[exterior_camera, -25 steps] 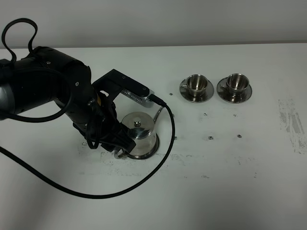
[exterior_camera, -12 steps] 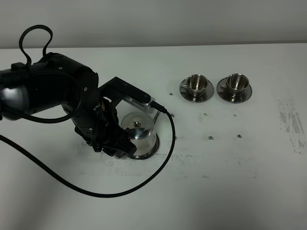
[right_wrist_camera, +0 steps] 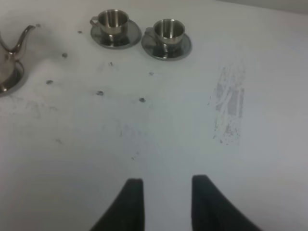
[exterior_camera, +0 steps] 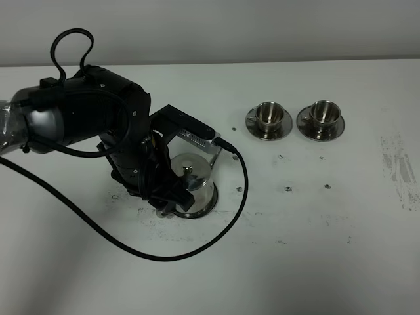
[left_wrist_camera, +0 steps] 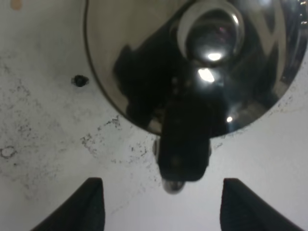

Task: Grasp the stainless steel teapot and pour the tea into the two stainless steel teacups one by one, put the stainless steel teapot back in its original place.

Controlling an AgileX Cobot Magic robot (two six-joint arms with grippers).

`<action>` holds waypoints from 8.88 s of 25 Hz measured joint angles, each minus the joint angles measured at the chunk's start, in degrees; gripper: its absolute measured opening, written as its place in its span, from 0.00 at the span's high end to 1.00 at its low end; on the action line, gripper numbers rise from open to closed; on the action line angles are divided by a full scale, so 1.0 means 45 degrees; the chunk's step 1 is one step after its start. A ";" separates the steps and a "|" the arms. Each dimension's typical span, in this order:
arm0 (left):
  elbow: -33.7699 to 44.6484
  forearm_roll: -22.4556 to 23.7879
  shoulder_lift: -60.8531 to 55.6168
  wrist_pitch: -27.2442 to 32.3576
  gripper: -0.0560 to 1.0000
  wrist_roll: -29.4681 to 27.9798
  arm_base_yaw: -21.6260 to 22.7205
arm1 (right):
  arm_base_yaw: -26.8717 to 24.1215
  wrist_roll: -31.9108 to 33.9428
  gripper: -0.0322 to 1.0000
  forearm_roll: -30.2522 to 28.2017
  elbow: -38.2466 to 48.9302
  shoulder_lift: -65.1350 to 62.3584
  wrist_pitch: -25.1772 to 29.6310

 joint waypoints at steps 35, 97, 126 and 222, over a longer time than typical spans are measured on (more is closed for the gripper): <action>-0.1740 0.0275 0.1327 0.1190 0.47 -0.0008 -0.0339 | 0.0000 0.0000 0.75 0.0000 0.0000 0.0000 0.0000; -0.1750 0.0030 0.1653 0.1354 0.77 -0.0151 -0.0468 | 0.0000 0.0000 0.75 0.0000 0.0014 -0.0015 0.0000; -0.4329 0.0799 0.1704 0.3355 0.77 0.0897 -0.0426 | 0.0000 0.0000 0.75 0.0000 0.0014 -0.0015 0.0000; -1.6103 0.2518 0.9071 0.1169 0.78 1.4712 0.0740 | 0.0000 0.0000 0.75 0.0000 0.0014 -0.0015 0.0000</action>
